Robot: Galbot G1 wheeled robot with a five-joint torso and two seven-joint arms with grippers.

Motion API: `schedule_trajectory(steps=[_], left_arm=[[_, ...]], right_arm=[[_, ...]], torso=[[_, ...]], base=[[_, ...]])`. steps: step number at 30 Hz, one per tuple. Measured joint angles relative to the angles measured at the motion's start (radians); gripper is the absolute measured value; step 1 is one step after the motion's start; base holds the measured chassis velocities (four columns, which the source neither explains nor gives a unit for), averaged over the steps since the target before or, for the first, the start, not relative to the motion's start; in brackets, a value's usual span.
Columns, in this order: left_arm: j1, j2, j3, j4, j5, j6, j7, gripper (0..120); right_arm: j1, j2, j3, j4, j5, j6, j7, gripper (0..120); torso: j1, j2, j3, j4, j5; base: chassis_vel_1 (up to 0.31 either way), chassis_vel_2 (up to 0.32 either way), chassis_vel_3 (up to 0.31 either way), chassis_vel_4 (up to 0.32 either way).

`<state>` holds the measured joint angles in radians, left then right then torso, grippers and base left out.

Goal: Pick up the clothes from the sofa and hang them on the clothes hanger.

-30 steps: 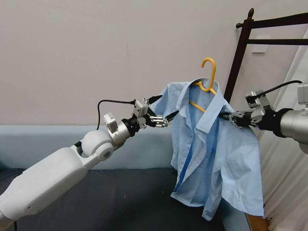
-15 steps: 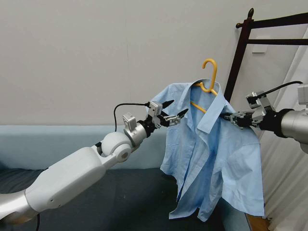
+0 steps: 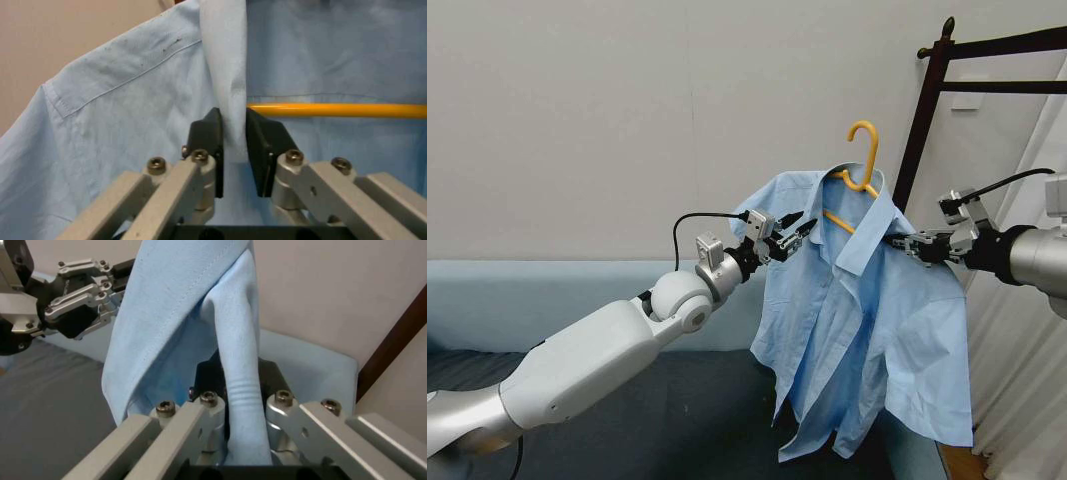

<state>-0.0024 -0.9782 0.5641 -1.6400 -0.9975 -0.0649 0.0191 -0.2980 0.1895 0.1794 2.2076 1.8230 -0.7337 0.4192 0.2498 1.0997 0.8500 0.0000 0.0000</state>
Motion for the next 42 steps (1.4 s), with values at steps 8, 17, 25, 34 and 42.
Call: schedule_trajectory(steps=[8,17,25,34,42], left_arm=[[-0.003,0.014,0.003,-0.017,0.011,-0.004,0.013,0],[-0.038,0.063,0.006,-0.094,-0.039,0.020,0.003,0],[-0.024,0.090,0.004,-0.106,0.013,0.048,-0.008,9],[0.012,0.112,-0.014,-0.170,0.094,0.130,-0.197,41],[0.204,0.218,-0.162,-0.333,0.089,0.143,-0.242,71]], right_arm=[[0.001,-0.008,-0.001,-0.004,0.011,0.001,0.014,4],[0.003,0.003,-0.010,-0.028,-0.001,0.001,0.043,4],[-0.017,0.003,-0.011,-0.033,-0.031,0.001,0.041,4],[-0.069,-0.002,0.022,-0.010,-0.025,0.001,0.087,4],[0.016,0.031,0.018,0.006,0.132,0.002,0.348,4]], torso=[[0.000,0.000,0.000,-0.0001,0.0000],[0.000,0.000,0.000,-0.0001,0.0000],[0.000,0.000,0.000,0.0001,-0.0002],[0.000,0.000,0.000,-0.0001,0.0000],[0.000,0.000,0.000,-0.0002,-0.0003]], base=[[0.000,0.000,0.000,0.000],[0.000,0.000,0.000,0.000],[0.000,0.000,0.000,0.000],[0.000,0.000,0.000,0.000],[0.000,0.000,0.000,0.000]])
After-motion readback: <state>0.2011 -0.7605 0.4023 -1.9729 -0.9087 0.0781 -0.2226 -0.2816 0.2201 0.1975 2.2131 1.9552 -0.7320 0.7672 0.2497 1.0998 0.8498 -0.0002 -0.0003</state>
